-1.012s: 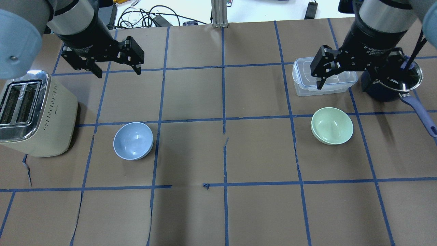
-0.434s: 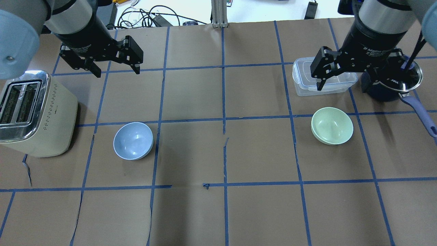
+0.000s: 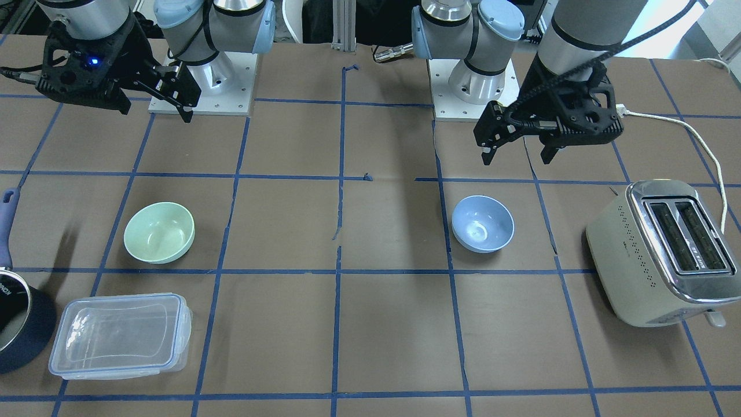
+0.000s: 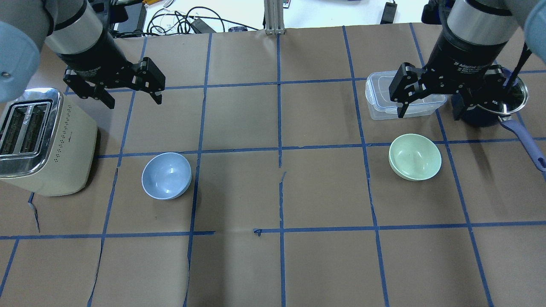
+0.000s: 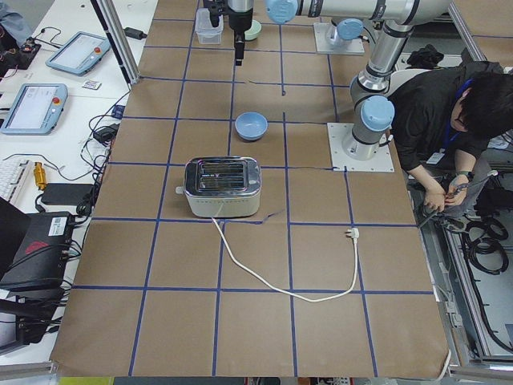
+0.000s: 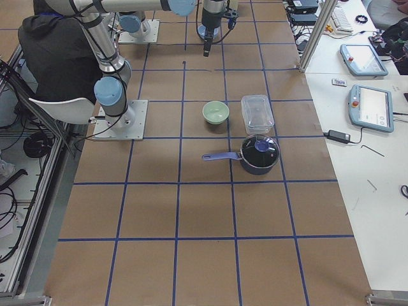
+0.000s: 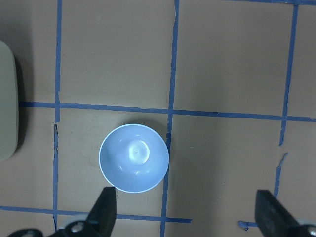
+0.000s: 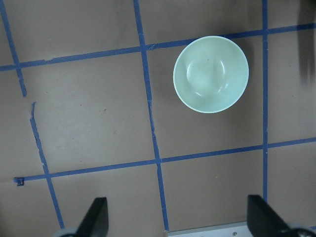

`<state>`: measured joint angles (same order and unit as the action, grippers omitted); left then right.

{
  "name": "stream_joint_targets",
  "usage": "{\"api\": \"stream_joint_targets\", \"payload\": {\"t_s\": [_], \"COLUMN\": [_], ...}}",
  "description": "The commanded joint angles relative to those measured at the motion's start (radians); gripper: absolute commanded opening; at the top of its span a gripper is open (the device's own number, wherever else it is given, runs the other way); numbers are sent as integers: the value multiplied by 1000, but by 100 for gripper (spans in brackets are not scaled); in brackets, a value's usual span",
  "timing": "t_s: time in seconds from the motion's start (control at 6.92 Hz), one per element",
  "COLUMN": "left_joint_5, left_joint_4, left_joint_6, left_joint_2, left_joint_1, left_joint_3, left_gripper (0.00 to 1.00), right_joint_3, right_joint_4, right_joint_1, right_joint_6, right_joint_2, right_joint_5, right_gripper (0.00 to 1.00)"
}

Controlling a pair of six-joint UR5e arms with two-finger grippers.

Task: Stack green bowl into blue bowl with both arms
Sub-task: 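Lower left gripper onto blue bowl rim while right lowers onto green bowl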

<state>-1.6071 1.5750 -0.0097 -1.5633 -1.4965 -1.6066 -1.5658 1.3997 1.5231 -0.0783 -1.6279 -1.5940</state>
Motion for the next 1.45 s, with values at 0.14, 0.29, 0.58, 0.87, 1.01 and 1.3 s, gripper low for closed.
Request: {"api": "stream_joint_targets", "payload": {"t_s": [0.14,0.29,0.58,0.87,1.01,1.3], "left_joint_5": [4,3,6,32,44,52], "left_joint_4": [-128,-274,-605,-633,-639,-636], "left_joint_6": [124,170,229,324,327,327], "left_joint_2": [-13,-44,-96,-167,-197,-204], "left_joint_1": [163,192,214,214,216,216], "left_joint_3": [-232,-321,-522,-536,-527,-530], "left_gripper": [100,100,100,94,82,8], "right_joint_3": [-2,-5,-20,-126,-195,-290], "right_joint_4": [-5,10,104,273,382,529], "right_joint_1": [-145,-205,-279,-288,-288,-305], "right_joint_6": [8,109,228,351,370,393], "right_joint_2": [60,71,162,198,203,244], "right_joint_5": [-1,14,12,17,16,17], "right_gripper": [100,100,100,100,100,100]}}
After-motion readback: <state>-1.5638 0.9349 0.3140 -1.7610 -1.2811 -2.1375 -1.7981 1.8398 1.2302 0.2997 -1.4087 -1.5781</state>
